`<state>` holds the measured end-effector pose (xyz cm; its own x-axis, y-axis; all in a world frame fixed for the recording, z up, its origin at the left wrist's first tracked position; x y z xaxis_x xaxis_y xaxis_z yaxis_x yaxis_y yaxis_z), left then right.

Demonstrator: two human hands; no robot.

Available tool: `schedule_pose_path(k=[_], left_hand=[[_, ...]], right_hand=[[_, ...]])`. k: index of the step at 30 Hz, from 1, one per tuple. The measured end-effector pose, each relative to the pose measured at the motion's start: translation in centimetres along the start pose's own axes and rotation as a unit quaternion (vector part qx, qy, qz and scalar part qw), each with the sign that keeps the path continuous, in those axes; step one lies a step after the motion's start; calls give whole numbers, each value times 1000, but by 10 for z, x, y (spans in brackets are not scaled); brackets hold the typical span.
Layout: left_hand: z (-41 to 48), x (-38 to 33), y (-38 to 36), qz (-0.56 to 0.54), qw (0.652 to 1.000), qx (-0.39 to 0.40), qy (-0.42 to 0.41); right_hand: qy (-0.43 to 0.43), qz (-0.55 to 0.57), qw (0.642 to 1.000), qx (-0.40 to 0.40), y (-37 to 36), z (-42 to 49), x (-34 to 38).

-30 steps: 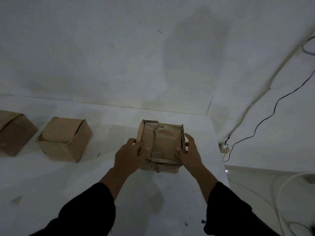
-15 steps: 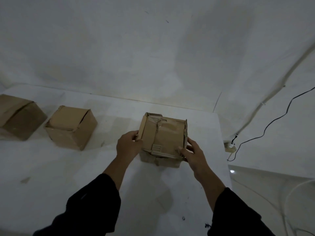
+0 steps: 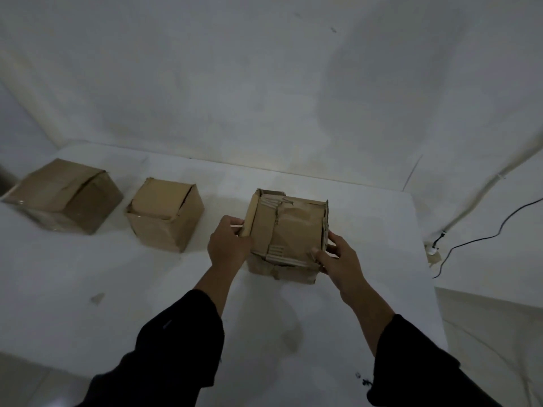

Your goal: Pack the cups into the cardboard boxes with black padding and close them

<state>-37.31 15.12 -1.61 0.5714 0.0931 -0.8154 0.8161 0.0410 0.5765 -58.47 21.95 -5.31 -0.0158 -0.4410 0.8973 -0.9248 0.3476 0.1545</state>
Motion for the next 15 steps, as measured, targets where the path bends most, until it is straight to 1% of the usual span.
schedule_pose_path(k=[6,8,10,12,13,15], left_hand=[[26,21,25,-54,998,7,7],[33,29,31,-62,998,10,4],[38,33,37,-59,998,17,-7],[41,32,42,-59,997,41,-19],[43,32,43,-55,996,56,-31],[42,29,50,-14,994,99,-53]], right_hand=[[-15,10,1000,-4,-41,-4,10],[-10,-13,1000,-13,-54,-8,14],[-11,-56,998,-31,-64,-11,19],[-16,-109,993,-46,-69,-13,28],[-15,-143,989,-46,-70,-14,31],[-14,-240,969,-55,-73,-21,41]])
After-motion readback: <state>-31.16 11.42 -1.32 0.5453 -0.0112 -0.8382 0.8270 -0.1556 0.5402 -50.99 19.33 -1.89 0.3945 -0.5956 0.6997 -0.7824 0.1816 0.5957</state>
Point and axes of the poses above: each hand's wrist, its own z-axis towards the middle knuckle, its own y-axis out of the back of the hand, x = y × z, the point moved 1 cm from there along z, towards the middle knuckle, and after that the axes turned 8 degrees about -y, right-handed, at the moved point
